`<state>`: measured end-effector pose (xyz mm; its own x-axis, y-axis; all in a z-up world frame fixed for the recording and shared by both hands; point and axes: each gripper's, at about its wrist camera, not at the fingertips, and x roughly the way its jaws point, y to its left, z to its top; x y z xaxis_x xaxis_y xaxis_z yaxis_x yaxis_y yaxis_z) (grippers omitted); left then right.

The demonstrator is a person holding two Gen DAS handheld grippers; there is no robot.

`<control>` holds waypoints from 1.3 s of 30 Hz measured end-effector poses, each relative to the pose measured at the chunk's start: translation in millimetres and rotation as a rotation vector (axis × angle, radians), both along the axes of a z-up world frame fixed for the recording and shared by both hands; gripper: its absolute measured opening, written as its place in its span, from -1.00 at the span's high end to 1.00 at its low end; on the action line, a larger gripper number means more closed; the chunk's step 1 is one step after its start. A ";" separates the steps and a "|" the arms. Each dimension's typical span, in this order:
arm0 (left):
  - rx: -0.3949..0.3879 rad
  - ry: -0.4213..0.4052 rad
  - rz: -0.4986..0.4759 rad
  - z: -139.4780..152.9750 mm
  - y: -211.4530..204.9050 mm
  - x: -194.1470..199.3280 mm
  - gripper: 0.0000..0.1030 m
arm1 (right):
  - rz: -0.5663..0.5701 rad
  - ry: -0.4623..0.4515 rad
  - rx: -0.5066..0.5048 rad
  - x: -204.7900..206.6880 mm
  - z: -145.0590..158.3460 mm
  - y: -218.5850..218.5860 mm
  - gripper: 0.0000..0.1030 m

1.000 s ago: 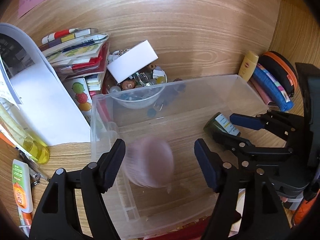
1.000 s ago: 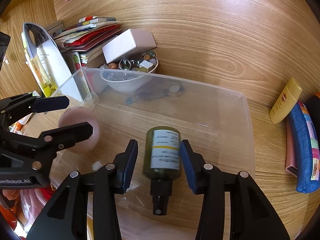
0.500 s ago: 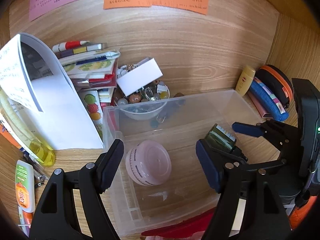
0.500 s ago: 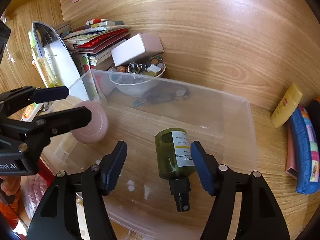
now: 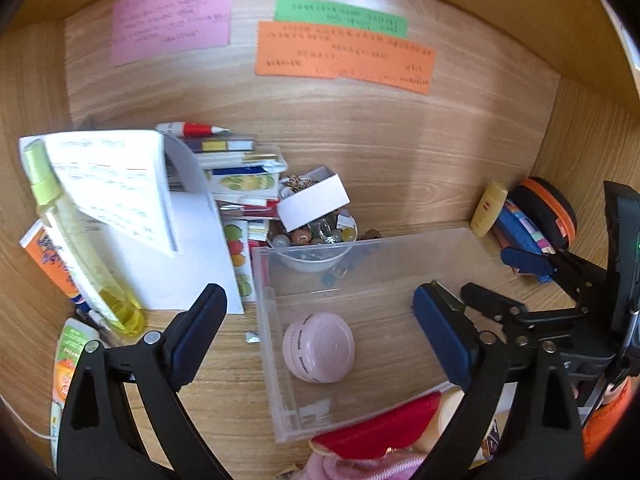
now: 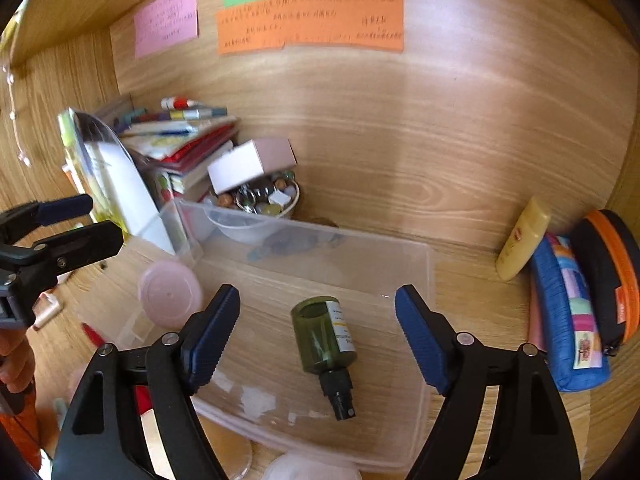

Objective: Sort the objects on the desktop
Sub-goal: 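Grasp the light-blue tube with the left gripper while the right grasps the cream cylinder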

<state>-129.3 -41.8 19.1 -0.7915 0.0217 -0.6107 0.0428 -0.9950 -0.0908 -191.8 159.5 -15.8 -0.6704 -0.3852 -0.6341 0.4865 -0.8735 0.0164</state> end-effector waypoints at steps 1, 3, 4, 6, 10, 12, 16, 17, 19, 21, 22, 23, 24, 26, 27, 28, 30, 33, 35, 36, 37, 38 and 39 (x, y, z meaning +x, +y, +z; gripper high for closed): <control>-0.006 0.006 0.006 2.0 -1.2 5.0 -0.88 | 0.002 0.005 -0.004 3.5 2.3 1.7 -0.53; -0.026 0.011 0.016 3.6 -2.3 13.5 -0.90 | 0.000 0.022 -0.009 13.8 7.7 7.1 -0.62; -0.037 0.012 0.021 3.8 -3.1 18.3 -0.90 | -0.001 0.029 -0.013 19.0 9.4 9.8 -0.63; -0.053 0.012 0.027 2.7 -4.7 27.3 -0.90 | 0.004 0.035 -0.017 28.7 11.1 13.9 -0.64; -0.069 -0.001 0.033 -4.1 -8.6 48.7 -0.90 | 0.009 0.048 -0.010 45.5 11.5 20.6 -0.64; -0.076 -0.011 0.035 -8.0 -9.4 57.0 -0.90 | -0.008 0.064 0.001 54.8 11.0 23.3 -0.64; -0.098 -0.023 0.049 -15.2 -10.2 73.8 -0.90 | 0.004 0.064 0.005 69.3 9.8 24.7 -0.64; -0.108 -0.028 0.054 -17.9 -10.3 79.3 -0.90 | 0.008 0.063 0.009 72.8 9.3 23.9 -0.64; -0.117 -0.036 0.062 -21.9 -11.3 88.1 -0.90 | 0.013 0.067 0.017 80.2 8.3 22.4 -0.64; -0.120 -0.050 0.067 -27.6 -12.3 96.1 -0.90 | 0.022 0.067 0.023 87.3 6.2 20.8 -0.64; -0.120 -0.056 0.070 -30.2 -13.2 99.3 -0.90 | 0.027 0.063 0.026 90.3 4.5 19.9 -0.64; -0.120 -0.066 0.074 -33.4 -14.3 103.4 -0.90 | 0.029 0.060 0.029 91.8 3.0 19.0 -0.64; -0.117 -0.078 0.080 -37.6 -15.3 107.5 -0.90 | 0.030 0.056 0.033 93.8 1.1 17.8 -0.64; -0.104 -0.098 0.091 -46.0 -17.0 115.2 -0.90 | 0.035 0.045 0.038 97.2 -2.6 15.8 -0.64; -0.098 -0.105 0.094 -49.3 -17.3 117.7 -0.90 | 0.039 0.035 0.037 98.5 -5.2 14.8 -0.64; -0.092 -0.114 0.097 -53.0 -17.7 120.5 -0.90 | 0.041 0.028 0.037 99.2 -6.9 14.1 -0.64; -0.073 -0.139 0.090 -62.9 -18.6 126.4 -0.90 | 0.044 0.009 0.039 100.9 -12.2 12.6 -0.64; -0.059 -0.180 0.078 -76.9 -19.5 135.8 -0.90 | 0.049 -0.017 0.044 103.5 -18.8 10.1 -0.64; -0.050 -0.213 0.067 -86.8 -19.4 144.4 -0.90 | 0.054 -0.031 0.047 105.6 -22.7 8.7 -0.64; -0.049 -0.228 0.063 -90.7 -19.2 147.9 -0.90 | 0.056 -0.035 0.051 106.8 -24.6 7.6 -0.64; -0.053 -0.240 0.059 -94.4 -18.6 151.5 -0.90 | 0.057 -0.038 0.054 107.6 -26.2 6.4 -0.64; -0.058 -0.249 0.060 -97.6 -17.4 155.5 -0.90 | 0.059 -0.042 0.058 108.6 -28.1 4.7 -0.64; -0.060 -0.255 0.060 -99.4 -16.7 158.3 -0.90 | 0.058 -0.047 0.058 109.0 -29.8 3.0 -0.64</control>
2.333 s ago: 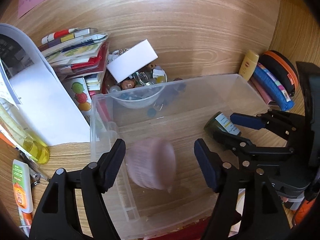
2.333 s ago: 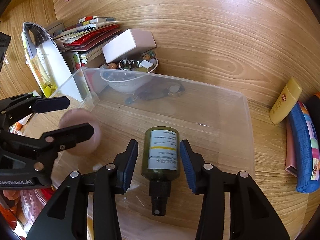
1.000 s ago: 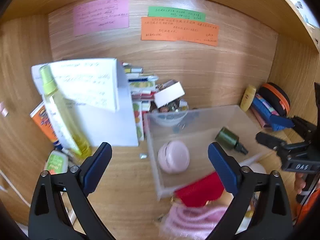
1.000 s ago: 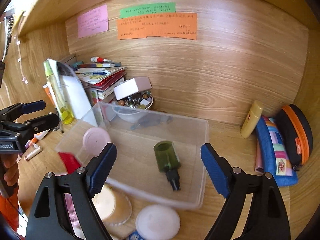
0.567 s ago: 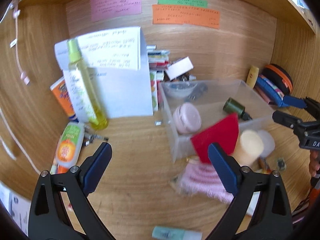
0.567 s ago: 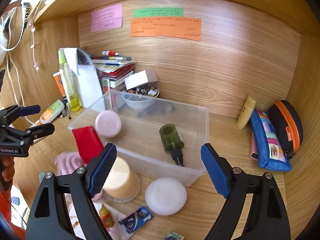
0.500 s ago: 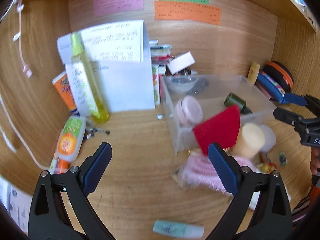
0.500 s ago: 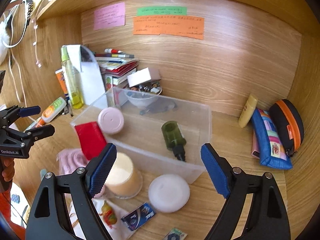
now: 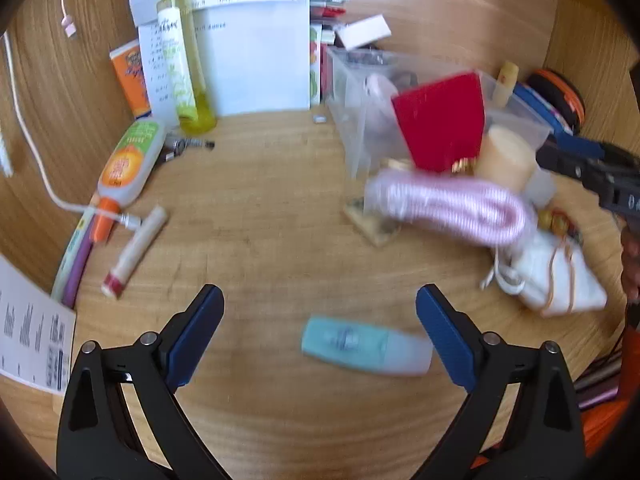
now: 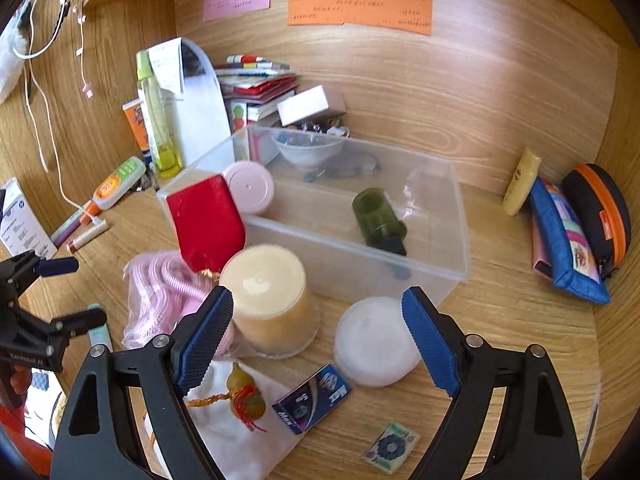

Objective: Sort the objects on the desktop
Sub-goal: 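Grasp the light-blue tube with the left gripper while the right grasps the cream cylinder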

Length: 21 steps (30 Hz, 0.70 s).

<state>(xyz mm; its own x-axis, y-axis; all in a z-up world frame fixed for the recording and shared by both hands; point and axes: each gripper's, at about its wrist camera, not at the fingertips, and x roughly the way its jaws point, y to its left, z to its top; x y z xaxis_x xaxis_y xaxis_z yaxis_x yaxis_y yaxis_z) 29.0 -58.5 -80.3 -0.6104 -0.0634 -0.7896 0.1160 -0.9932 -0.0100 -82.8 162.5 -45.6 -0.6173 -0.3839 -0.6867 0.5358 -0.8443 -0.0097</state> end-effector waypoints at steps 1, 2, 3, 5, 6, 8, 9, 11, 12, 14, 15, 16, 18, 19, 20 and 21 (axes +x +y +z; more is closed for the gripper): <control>0.004 -0.003 -0.001 -1.3 0.5 2.7 -0.90 | -0.001 -0.002 -0.002 0.1 -1.3 -1.4 -0.64; 0.021 -0.007 -0.008 -3.3 1.9 7.2 -0.90 | 0.000 -0.001 0.001 0.4 -2.9 -4.2 -0.64; 0.030 -0.008 -0.014 -4.2 3.2 9.7 -0.90 | 0.001 -0.001 0.006 0.4 -3.9 -6.9 -0.64; 0.032 -0.009 -0.025 -6.2 7.1 14.1 -0.90 | 0.005 0.000 0.017 -0.6 -6.0 -13.2 -0.64; 0.024 -0.010 -0.033 -7.8 9.9 16.6 -0.90 | 0.010 -0.004 0.021 -1.2 -6.7 -16.3 -0.64; 0.011 -0.013 -0.041 -11.0 13.9 19.8 -0.90 | 0.023 -0.009 0.031 -2.2 -8.6 -22.4 -0.64; 0.013 -0.018 -0.040 -12.2 14.3 20.0 -0.90 | 0.026 -0.007 0.039 -2.6 -9.6 -25.3 -0.64; 0.035 -0.032 -0.038 -15.2 12.7 19.4 -0.90 | 0.033 -0.002 0.055 -3.0 -11.0 -29.9 -0.64; 0.052 -0.039 -0.044 -17.3 12.0 19.2 -0.90 | 0.038 -0.001 0.063 -3.4 -11.9 -32.6 -0.64; 0.028 -0.035 -0.044 -17.8 14.0 20.3 -0.90 | 0.039 0.001 0.071 -4.0 -12.9 -35.9 -0.64; 0.021 -0.037 -0.046 -18.3 14.5 19.8 -0.90 | 0.040 0.002 0.072 -4.2 -13.5 -37.0 -0.64; 0.015 -0.031 -0.047 -18.5 14.9 20.1 -0.90 | 0.040 0.002 0.071 -4.0 -14.0 -37.6 -0.64; 0.005 -0.016 -0.050 -19.2 15.0 21.3 -0.90 | 0.039 0.002 0.068 -4.5 -14.7 -38.3 -0.64; 0.002 -0.010 -0.048 -19.4 14.6 21.6 -0.90 | 0.037 0.000 0.066 -4.9 -14.9 -38.4 -0.64; -0.005 0.000 -0.042 -19.8 13.5 21.6 -0.90 | 0.037 -0.001 0.062 -5.3 -15.0 -38.1 -0.64; -0.017 0.011 -0.028 -20.4 12.5 21.7 -0.86 | 0.040 -0.003 0.055 -5.5 -15.0 -37.8 -0.63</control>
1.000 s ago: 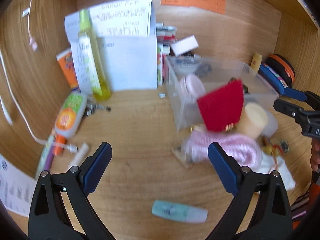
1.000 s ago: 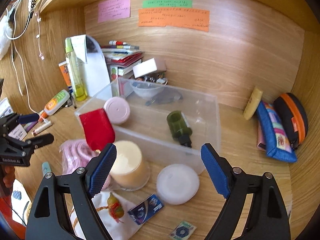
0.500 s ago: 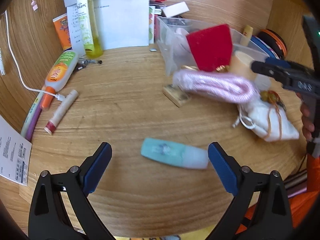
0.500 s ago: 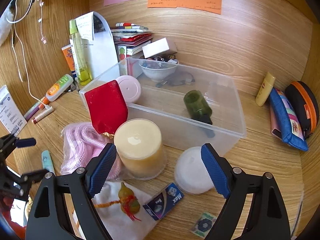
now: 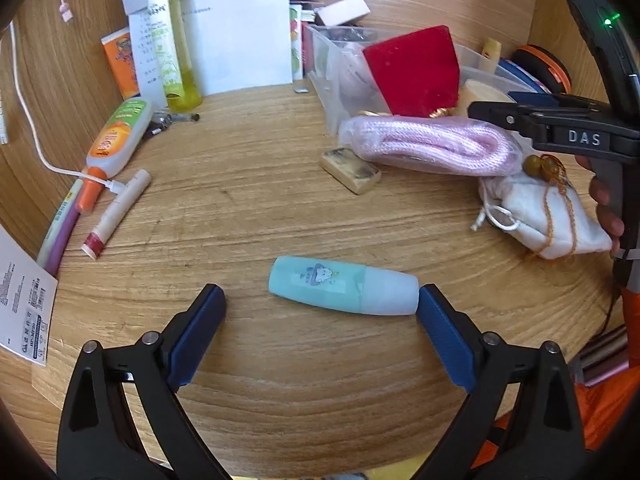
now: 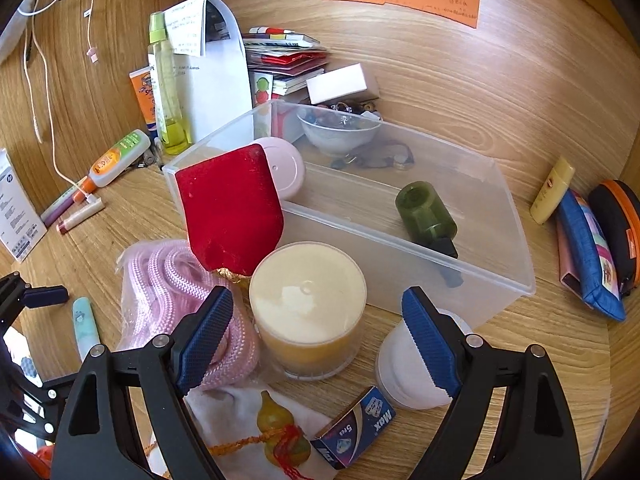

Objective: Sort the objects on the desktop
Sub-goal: 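Grasp the light-blue tube with the left gripper while the right grasps the cream cylinder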

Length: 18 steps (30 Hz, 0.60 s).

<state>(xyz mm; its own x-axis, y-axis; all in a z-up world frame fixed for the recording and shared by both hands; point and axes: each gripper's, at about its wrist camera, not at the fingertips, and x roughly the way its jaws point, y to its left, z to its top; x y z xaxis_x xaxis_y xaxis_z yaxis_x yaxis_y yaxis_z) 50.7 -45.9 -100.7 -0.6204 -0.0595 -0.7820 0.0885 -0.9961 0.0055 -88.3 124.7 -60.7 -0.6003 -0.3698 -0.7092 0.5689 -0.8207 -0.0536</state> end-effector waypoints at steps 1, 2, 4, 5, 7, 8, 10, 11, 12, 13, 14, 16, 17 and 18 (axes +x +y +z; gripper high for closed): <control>-0.011 0.018 0.022 0.6 -1.7 1.1 -0.74 | 0.003 -0.004 -0.007 -0.7 0.4 0.6 -0.60; -0.011 0.025 0.032 1.4 -3.9 0.9 -0.66 | 0.005 -0.007 -0.016 -1.1 0.9 1.2 -0.60; 0.001 0.028 0.040 3.4 -7.9 0.0 -0.42 | 0.003 -0.005 -0.033 -2.1 2.5 2.8 -0.47; -0.010 0.027 0.057 4.1 -10.2 -0.9 -0.42 | 0.008 -0.011 -0.036 -2.9 2.7 2.6 -0.36; 0.002 0.026 0.074 3.1 -15.2 -1.6 -0.42 | 0.034 -0.056 -0.043 -6.1 -1.3 0.6 -0.14; 0.009 0.030 0.084 3.2 -17.6 -1.6 -0.42 | 0.037 -0.067 -0.042 -7.0 -3.5 -0.4 -0.10; 0.027 0.031 0.096 3.5 -21.4 -1.4 -0.42 | 0.033 -0.057 -0.030 -6.4 -6.9 -2.6 -0.05; 0.032 0.033 0.104 4.2 -22.6 -0.9 -0.42 | 0.033 -0.055 -0.029 -5.9 -6.5 -2.9 -0.05; 0.034 0.036 0.111 4.8 -23.0 -0.4 -0.42 | 0.032 -0.057 -0.031 -5.9 -6.2 -2.3 -0.05; 0.035 0.039 0.115 5.3 -23.6 0.0 -0.42 | 0.032 -0.061 -0.037 -6.3 -5.9 -1.4 -0.05; 0.036 0.045 0.121 6.8 -24.6 0.1 -0.42 | 0.032 -0.065 -0.043 -6.5 -5.6 -0.3 -0.05; 0.041 0.061 0.133 11.6 -27.4 -0.6 -0.42 | 0.031 -0.079 -0.060 -7.8 -4.7 3.2 -0.04; 0.047 0.071 0.135 14.7 -28.5 -1.1 -0.42 | 0.032 -0.084 -0.067 -8.1 -4.4 4.8 -0.04; 0.053 0.085 0.138 18.7 -29.9 -1.8 -0.42 | 0.031 -0.089 -0.074 -8.5 -3.9 6.5 -0.04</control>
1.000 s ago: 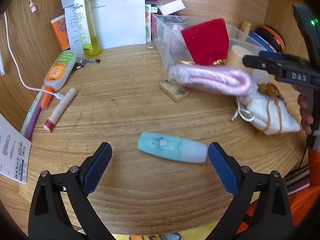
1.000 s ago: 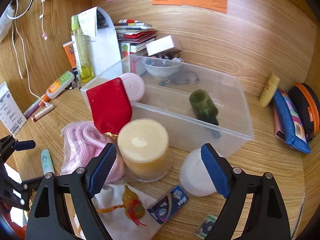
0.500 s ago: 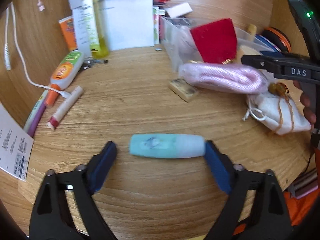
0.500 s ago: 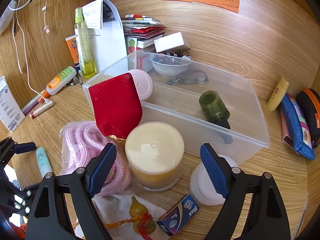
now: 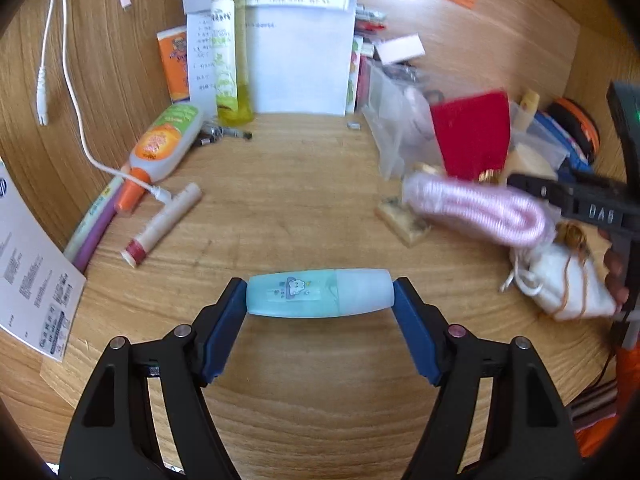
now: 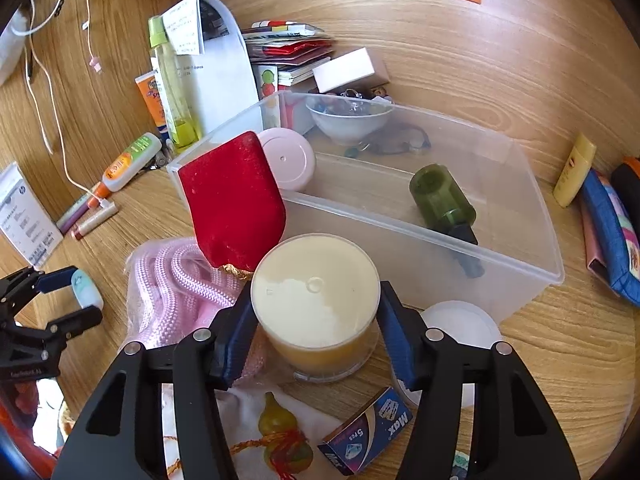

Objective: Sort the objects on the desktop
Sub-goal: 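Grasp the light-blue tube with the left gripper while the right grasps the cream cylinder, then lower the blue tube and cream cylinder into the clear box and release both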

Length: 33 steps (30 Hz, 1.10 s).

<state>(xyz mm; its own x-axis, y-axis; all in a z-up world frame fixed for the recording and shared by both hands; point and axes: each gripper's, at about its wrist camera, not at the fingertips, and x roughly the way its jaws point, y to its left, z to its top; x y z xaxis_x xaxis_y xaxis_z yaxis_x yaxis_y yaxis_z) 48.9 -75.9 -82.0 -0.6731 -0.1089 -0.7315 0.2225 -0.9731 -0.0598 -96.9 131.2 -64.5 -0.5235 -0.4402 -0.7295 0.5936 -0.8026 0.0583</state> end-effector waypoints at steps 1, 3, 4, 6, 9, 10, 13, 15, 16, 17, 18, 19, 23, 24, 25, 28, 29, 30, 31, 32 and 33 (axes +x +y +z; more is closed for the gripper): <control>0.004 0.012 0.000 3.9 -1.1 -0.9 -0.42 | -0.002 -0.003 -0.003 0.1 0.6 1.4 -0.04; 0.003 0.029 0.001 9.2 -1.2 -2.9 -0.42 | -0.006 -0.002 -0.013 0.9 3.4 4.8 -0.04; -0.001 0.036 0.003 11.6 -1.3 -3.9 -0.42 | -0.008 0.002 -0.019 1.3 5.4 6.5 -0.04; 0.001 0.050 0.003 16.5 -1.9 -6.3 -0.42 | -0.011 0.014 -0.030 3.1 10.6 10.3 -0.04; 0.016 0.070 -0.001 23.2 -2.5 -10.8 -0.42 | -0.009 0.030 -0.045 5.8 18.9 15.4 -0.04; 0.018 0.073 -0.002 24.8 -2.1 -12.4 -0.42 | -0.008 0.035 -0.047 6.5 21.2 16.6 -0.04; 0.019 0.090 -0.002 31.3 -0.7 -16.3 -0.42 | -0.011 0.054 -0.058 8.7 29.1 22.2 -0.04; 0.025 0.105 -0.008 36.5 0.3 -19.8 -0.42 | -0.014 0.066 -0.066 10.4 34.2 27.3 -0.04; 0.026 0.109 -0.010 37.9 1.1 -20.9 -0.42 | -0.018 0.072 -0.069 11.2 36.3 29.2 -0.04; 0.028 0.117 -0.015 40.3 1.9 -22.1 -0.42 | -0.021 0.080 -0.072 11.8 38.6 31.7 -0.04; 0.029 0.126 -0.019 43.1 2.7 -23.9 -0.42 | -0.027 0.086 -0.077 11.9 40.8 34.5 -0.04; 0.030 0.131 -0.023 45.0 3.5 -25.7 -0.42 | -0.030 0.091 -0.079 12.0 42.6 36.6 -0.04; 0.022 0.153 -0.058 54.1 8.6 -37.1 -0.42 | -0.050 0.100 -0.096 9.7 49.7 45.9 -0.04; 0.017 0.155 -0.060 55.8 9.7 -40.7 -0.42 | -0.055 0.100 -0.103 8.4 51.2 48.2 -0.04; 0.015 0.156 -0.063 57.1 11.0 -42.5 -0.42 | -0.060 0.100 -0.109 7.3 52.6 49.7 -0.04; 0.016 0.161 -0.083 61.3 12.4 -54.3 -0.42 | -0.074 0.109 -0.129 3.3 57.3 54.8 -0.04; 0.017 0.162 -0.087 62.7 12.7 -58.4 -0.42 | -0.077 0.112 -0.133 1.7 58.5 56.3 -0.04; 0.018 0.163 -0.093 64.4 13.1 -63.0 -0.42 | -0.081 0.116 -0.134 0.4 59.7 57.5 -0.04; 0.018 0.164 -0.094 65.7 13.6 -66.3 -0.42 | -0.085 0.119 -0.136 -1.4 60.9 58.6 -0.04; 0.015 0.167 -0.096 67.4 14.1 -69.8 -0.42 | -0.089 0.121 -0.139 -3.2 62.1 59.8 -0.04; 0.012 0.174 -0.102 69.8 14.8 -73.6 -0.42 | -0.093 0.122 -0.145 -5.2 63.5 61.4 -0.04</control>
<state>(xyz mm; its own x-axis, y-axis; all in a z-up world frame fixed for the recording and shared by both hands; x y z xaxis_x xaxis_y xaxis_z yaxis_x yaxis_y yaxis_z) -24.7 -61.0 -12.3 -0.7967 -0.0259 -0.6038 0.1082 -0.9891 -0.1003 -102.0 192.5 -1.0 -0.6475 -0.4813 -0.5909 0.5268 -0.8429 0.1092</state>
